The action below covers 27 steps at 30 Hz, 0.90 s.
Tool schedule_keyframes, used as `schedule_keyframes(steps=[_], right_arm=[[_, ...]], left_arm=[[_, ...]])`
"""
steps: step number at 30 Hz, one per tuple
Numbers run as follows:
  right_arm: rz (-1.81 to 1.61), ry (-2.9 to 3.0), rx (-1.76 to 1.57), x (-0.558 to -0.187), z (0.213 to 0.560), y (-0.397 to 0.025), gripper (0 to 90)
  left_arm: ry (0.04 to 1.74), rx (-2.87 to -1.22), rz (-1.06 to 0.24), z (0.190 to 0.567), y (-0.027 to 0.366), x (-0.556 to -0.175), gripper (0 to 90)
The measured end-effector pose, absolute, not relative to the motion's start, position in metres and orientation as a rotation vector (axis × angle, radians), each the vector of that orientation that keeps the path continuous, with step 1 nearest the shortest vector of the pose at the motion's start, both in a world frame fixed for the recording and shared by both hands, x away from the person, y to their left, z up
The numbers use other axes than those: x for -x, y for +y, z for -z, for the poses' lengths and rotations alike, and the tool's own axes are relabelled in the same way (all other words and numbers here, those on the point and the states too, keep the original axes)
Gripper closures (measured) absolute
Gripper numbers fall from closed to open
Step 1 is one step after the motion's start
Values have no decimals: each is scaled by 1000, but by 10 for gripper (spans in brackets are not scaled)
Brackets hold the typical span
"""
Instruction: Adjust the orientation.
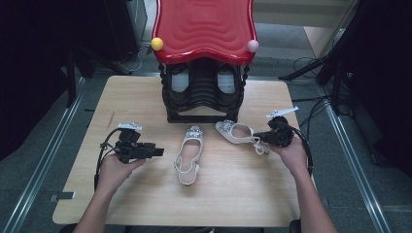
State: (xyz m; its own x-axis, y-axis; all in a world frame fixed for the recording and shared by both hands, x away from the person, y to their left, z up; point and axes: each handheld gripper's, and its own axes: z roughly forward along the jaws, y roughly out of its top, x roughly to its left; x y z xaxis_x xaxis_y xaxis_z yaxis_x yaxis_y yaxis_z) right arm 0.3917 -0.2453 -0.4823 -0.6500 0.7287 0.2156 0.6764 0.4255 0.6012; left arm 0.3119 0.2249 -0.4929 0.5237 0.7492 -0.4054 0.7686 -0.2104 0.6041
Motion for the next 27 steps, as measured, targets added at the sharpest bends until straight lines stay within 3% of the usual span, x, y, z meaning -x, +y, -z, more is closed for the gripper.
schedule_keyframes(steps=[17, 27], right_arm=[[-1088, 2498, -1309, -373, 474, -246, 900], [-1195, 2474, -1260, -370, 459, -241, 777]], left_arm=[[1210, -1990, 60, 493, 215, -321, 448], [1211, -1989, 53, 492, 216, -320, 448]])
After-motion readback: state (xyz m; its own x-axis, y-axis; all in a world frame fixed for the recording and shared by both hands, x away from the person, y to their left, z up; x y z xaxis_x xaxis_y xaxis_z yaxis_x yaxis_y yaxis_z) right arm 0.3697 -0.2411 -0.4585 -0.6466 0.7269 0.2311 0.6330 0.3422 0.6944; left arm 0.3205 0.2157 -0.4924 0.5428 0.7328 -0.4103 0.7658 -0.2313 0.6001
